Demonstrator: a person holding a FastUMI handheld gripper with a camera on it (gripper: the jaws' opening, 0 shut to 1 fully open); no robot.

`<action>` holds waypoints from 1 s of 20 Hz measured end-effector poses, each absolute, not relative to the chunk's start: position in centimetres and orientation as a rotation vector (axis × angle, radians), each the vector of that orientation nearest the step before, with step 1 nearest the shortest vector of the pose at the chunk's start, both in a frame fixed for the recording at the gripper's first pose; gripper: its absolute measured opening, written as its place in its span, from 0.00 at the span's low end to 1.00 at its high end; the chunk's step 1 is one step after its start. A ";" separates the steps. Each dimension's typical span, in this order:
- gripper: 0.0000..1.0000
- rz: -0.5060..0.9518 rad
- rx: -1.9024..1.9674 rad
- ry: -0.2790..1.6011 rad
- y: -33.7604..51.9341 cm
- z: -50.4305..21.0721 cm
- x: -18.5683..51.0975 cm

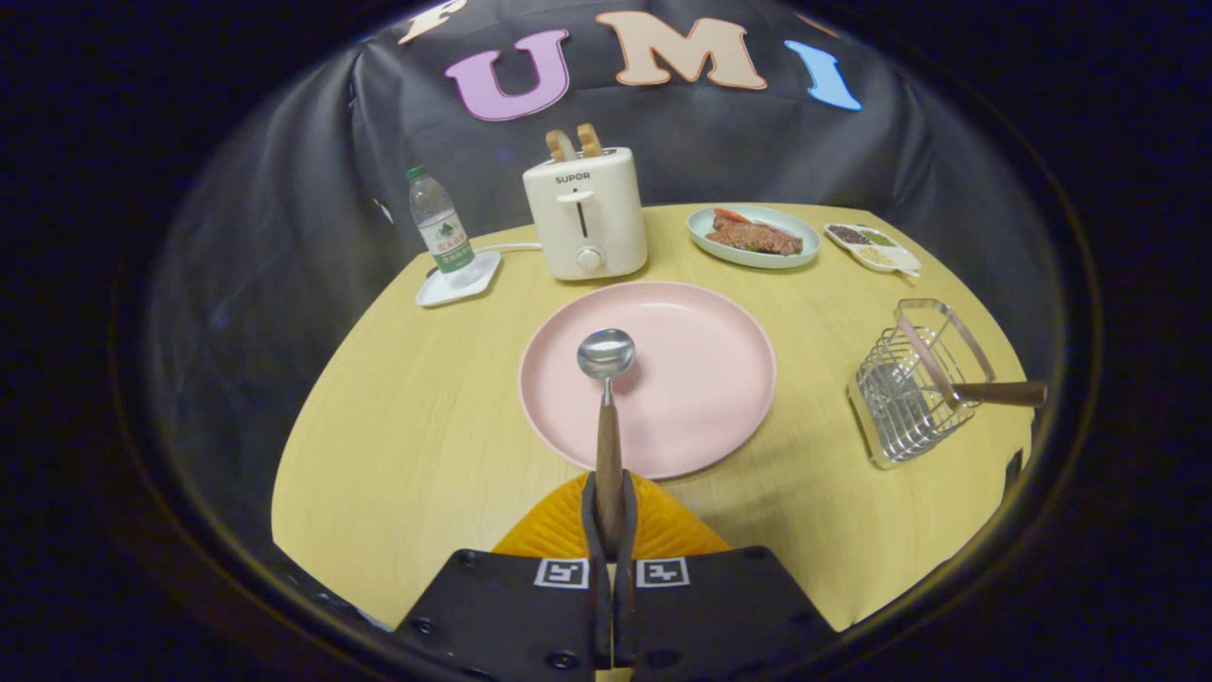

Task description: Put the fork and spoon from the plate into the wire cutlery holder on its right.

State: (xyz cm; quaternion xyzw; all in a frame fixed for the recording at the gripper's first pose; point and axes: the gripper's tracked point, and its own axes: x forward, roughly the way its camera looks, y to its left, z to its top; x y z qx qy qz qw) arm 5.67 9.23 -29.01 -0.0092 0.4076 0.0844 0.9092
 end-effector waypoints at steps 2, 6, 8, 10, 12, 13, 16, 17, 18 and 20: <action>0.04 0.195 -0.047 0.853 8.4 -27.7 5.5; 0.04 0.267 -0.099 0.897 6.8 -25.0 3.6; 0.04 0.300 -0.128 0.917 5.8 -22.9 2.4; 0.04 0.309 -0.141 0.928 4.6 -20.9 1.5; 0.04 0.310 -0.126 0.939 3.9 -18.9 1.2; 0.04 0.311 -0.107 0.949 3.6 -18.0 1.0; 0.04 0.285 -0.045 0.974 2.2 -14.8 1.0; 0.04 0.268 -0.037 0.975 1.3 -13.7 1.2; 0.04 0.252 -0.036 0.973 0.2 -12.7 1.6; 0.04 0.197 -0.063 0.966 -2.6 -11.2 2.5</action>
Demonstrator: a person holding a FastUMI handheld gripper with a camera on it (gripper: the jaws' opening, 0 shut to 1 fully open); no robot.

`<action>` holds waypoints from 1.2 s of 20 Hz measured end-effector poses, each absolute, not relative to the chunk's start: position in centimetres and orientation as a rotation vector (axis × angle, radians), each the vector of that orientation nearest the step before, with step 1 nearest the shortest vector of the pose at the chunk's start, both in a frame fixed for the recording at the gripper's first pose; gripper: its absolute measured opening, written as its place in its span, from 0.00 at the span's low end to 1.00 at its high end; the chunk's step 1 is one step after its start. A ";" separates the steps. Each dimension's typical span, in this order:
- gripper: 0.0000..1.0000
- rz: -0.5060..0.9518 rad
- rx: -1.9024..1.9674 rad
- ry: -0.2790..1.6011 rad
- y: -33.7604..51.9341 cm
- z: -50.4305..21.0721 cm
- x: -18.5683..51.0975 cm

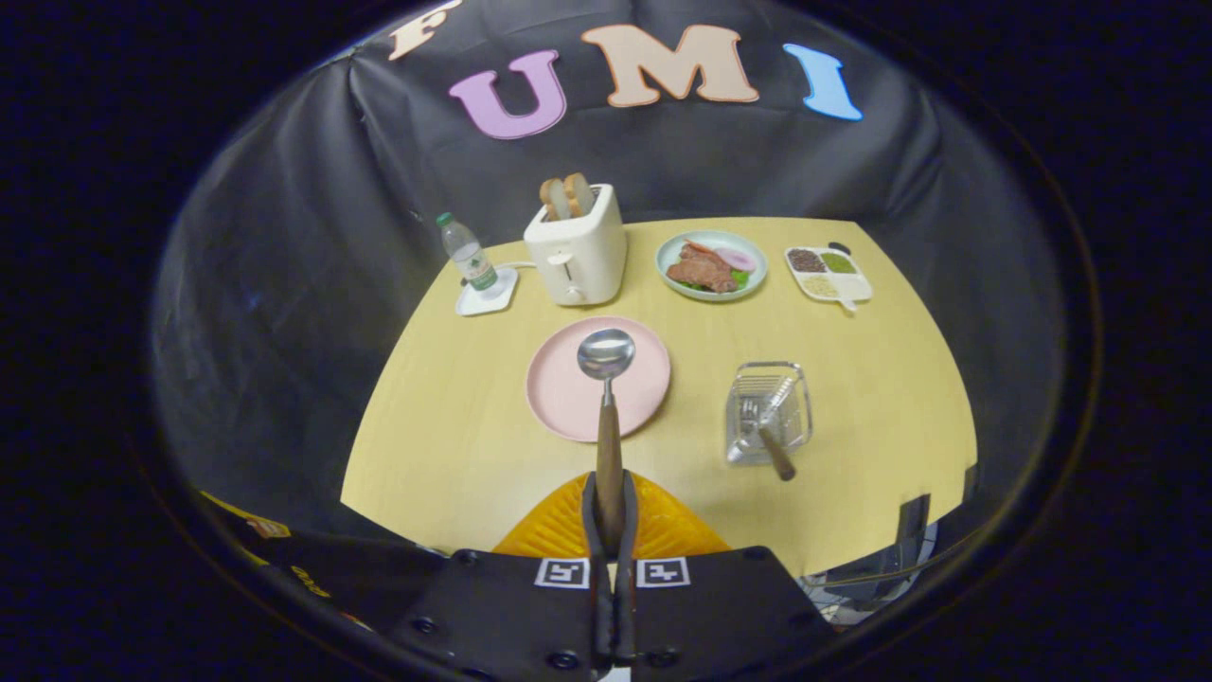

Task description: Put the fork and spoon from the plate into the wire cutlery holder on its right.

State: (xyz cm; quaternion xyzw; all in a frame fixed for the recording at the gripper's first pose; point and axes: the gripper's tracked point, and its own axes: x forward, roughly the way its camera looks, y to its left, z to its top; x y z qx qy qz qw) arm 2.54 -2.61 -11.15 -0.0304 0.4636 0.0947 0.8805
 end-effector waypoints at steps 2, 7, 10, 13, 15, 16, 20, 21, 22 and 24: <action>0.04 0.144 -0.109 0.961 -5.5 -10.1 3.6; 0.04 0.032 -0.139 1.002 -9.7 -11.3 5.0; 0.04 -0.013 -0.145 1.094 -11.2 -12.9 4.5; 0.04 -0.051 -0.125 1.178 -12.2 -14.3 4.6; 0.04 -0.069 -0.105 1.239 -12.4 -15.1 4.6; 0.04 -0.072 -0.104 1.264 -12.4 -15.5 4.6; 0.04 -0.073 -0.139 1.353 -12.5 -16.8 4.7; 0.04 -0.070 -0.112 1.366 -11.9 -16.7 5.0; 0.05 -0.065 -0.098 1.377 -11.7 -16.9 5.0; 0.05 -0.064 -0.089 1.405 -11.6 -17.0 5.1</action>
